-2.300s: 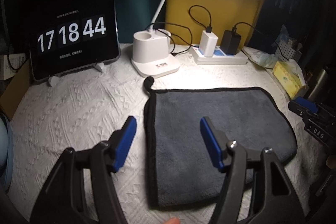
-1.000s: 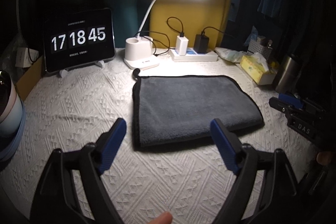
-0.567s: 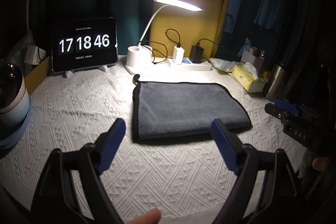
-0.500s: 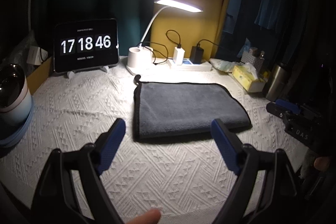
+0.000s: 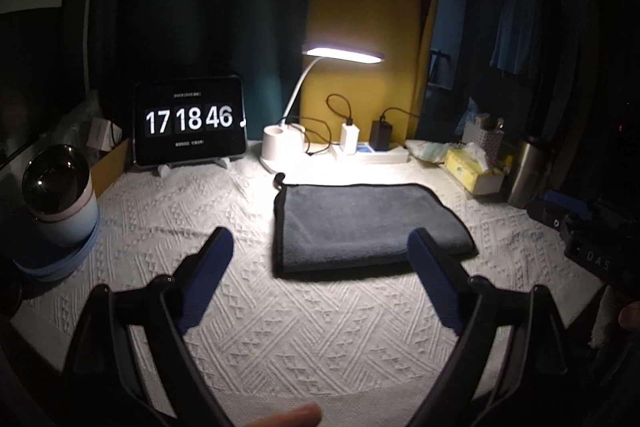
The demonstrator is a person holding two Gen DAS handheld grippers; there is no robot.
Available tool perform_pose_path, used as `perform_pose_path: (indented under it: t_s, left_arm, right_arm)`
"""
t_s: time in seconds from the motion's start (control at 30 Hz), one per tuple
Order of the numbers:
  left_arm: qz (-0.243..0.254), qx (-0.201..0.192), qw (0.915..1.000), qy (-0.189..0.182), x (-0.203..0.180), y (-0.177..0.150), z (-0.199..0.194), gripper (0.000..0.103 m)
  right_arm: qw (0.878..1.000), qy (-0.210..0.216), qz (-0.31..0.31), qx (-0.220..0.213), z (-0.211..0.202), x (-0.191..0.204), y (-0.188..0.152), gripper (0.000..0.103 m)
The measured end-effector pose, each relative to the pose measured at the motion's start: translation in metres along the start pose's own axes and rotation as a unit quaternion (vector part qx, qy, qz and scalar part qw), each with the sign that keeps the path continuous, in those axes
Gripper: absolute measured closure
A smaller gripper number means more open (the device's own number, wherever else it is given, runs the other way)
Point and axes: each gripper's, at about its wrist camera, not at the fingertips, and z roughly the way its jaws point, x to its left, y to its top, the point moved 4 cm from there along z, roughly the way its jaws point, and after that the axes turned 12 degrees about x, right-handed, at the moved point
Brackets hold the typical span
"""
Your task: Fold towel
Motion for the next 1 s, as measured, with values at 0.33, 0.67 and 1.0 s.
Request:
perform_pose_path:
  t_s: [0.33, 0.67, 1.0]
  left_arm:
    - [0.001, -0.053, 0.9985, -0.014, -0.005, -0.002, -0.040, 0.013]
    - [0.009, -0.091, 0.9952, -0.035, -0.012, -0.008, -0.068, 0.013]
    - [0.011, -0.112, 0.9932, -0.028, -0.012, -0.010, -0.080, 0.013]
  right_arm:
    - [1.000, -0.007, 0.002, -0.027, -0.035, 0.003, -0.007, 0.065]
    - [0.998, -0.002, 0.016, -0.056, -0.063, 0.003, -0.019, 0.051]
    - [0.998, -0.003, 0.013, -0.066, -0.071, 0.007, -0.020, 0.050]
